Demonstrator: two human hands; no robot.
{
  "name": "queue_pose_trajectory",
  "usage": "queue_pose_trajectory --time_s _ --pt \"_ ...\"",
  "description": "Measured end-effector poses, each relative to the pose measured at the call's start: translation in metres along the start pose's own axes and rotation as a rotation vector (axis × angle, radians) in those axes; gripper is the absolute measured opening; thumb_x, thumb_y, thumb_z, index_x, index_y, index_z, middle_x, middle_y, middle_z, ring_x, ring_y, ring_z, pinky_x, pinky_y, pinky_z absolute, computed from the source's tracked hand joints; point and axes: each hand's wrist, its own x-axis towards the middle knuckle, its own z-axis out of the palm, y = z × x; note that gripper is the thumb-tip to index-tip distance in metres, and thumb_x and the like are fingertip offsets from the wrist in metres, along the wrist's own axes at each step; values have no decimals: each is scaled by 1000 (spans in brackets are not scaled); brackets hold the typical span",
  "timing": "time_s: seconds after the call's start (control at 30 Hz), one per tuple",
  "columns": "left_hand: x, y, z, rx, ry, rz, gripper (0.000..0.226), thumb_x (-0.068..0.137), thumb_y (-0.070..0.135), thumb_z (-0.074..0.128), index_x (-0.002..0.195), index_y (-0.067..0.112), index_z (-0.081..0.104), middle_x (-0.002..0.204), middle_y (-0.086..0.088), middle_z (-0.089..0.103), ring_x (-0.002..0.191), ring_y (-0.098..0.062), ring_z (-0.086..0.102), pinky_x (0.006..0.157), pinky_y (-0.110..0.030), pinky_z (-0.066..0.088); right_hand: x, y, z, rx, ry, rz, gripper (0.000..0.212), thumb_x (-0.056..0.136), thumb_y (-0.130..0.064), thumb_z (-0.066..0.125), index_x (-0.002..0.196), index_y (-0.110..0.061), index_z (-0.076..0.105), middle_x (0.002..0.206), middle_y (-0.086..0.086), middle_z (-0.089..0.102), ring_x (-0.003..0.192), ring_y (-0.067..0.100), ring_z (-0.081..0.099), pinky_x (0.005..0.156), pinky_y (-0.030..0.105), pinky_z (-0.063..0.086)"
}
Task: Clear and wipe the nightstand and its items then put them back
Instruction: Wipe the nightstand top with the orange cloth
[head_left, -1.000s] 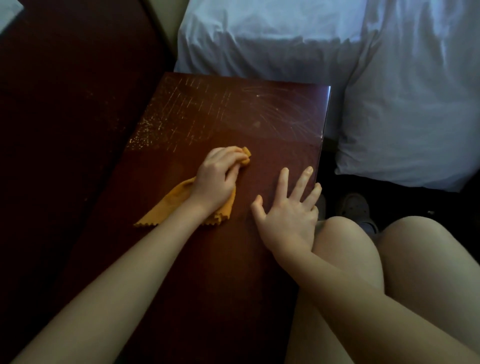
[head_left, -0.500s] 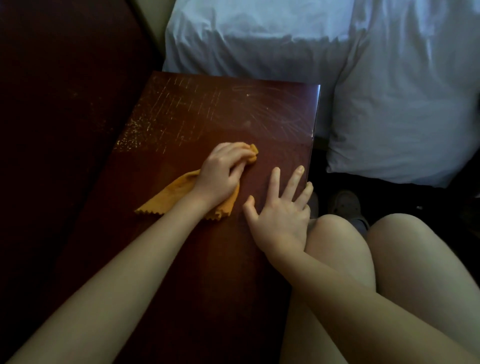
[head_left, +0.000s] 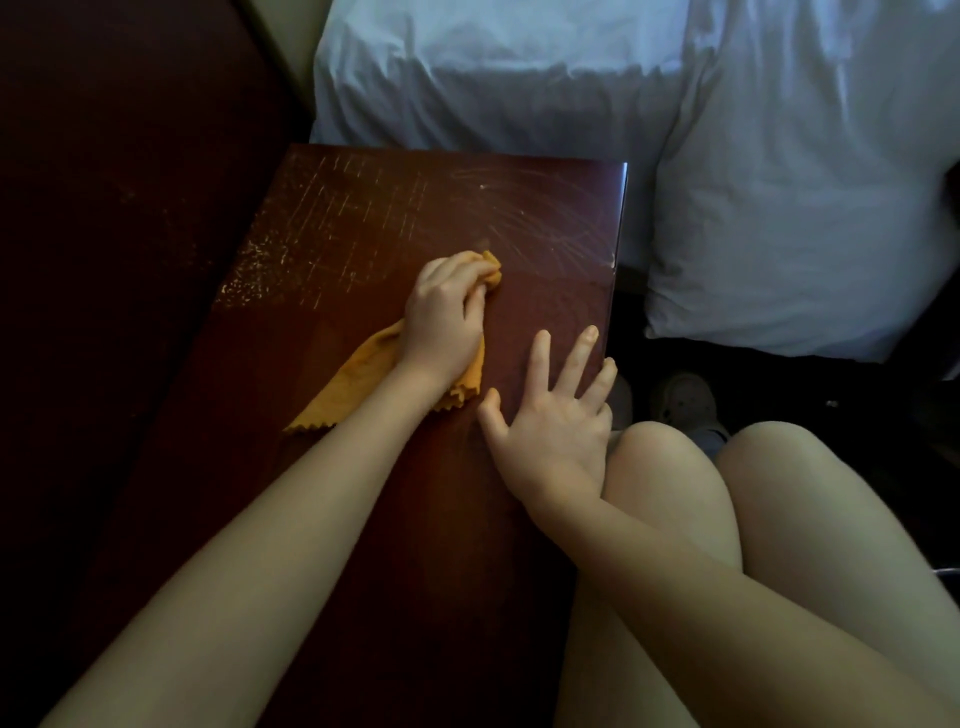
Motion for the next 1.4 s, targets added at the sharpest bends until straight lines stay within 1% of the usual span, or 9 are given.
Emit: queue_pose_trajectory --time_s 0.2,0.37,0.47,0.67,0.77,1.0,1.13,1.27,1.4 --pt "-22 -15 -15 -10 -83 125 22 88 3 54 105 6 68 110 -8 65 108 -23 55 94 -18 33 -1 2 0 42 2 -7 75 83 -58 18 147 -22 0 154 18 -12 137 44 0 105 49 26" --pt "-3 -15 -8 43 4 -36 25 91 6 50 111 8 65 115 -6 63 115 -21 51 96 -18 31 1 1 1 40 9 -2 76 83 -58 15 147 -22 0 153 18 -11 136 44 1 104 50 27" --pt "9 -5 2 34 38 -58 26 90 6 49 111 8 65 116 -6 63 115 -21 51 97 -19 30 0 1 2 37 10 1 76 83 -58 17 147 -21 2 153 19 -10 137 45 3 104 51 27" --pt "-3 3 -2 -28 -106 168 23 87 3 54 104 6 68 111 -7 65 109 -23 55 96 -19 33 0 2 1 60 0 -6 76 84 -59 18 148 -21 1 154 18 -11 137 44 1 105 50 26" --pt "-11 -6 -10 -33 -139 214 22 86 1 56 103 7 69 109 -7 66 108 -22 55 95 -16 32 0 2 0 75 -2 -13 75 86 -58 21 148 -22 1 154 18 -11 137 43 0 105 50 25" --pt "-4 -4 -1 41 22 -27 25 91 7 50 110 9 66 114 -4 64 112 -19 53 95 -16 31 -2 4 -5 183 11 -13 67 90 -51 23 148 -23 7 155 16 -8 138 41 1 106 49 23" --pt "6 12 10 45 58 -64 26 91 7 49 111 9 65 116 -5 63 113 -20 52 95 -15 29 -6 5 -8 248 40 -6 63 93 -48 27 148 -22 12 156 14 -4 139 38 3 107 48 23" --pt "-1 30 15 7 0 28 25 90 6 50 110 8 65 116 -5 63 113 -20 52 96 -15 30 -8 13 -12 421 28 -22 59 95 -38 32 149 -22 12 157 8 -5 142 30 -1 111 47 16" --pt "-21 29 9 -14 -60 133 23 88 5 54 106 8 67 111 -6 65 109 -20 55 93 -18 35 -10 21 -17 572 18 -17 60 96 -30 36 149 -21 11 157 8 -7 142 24 -3 113 42 -1"
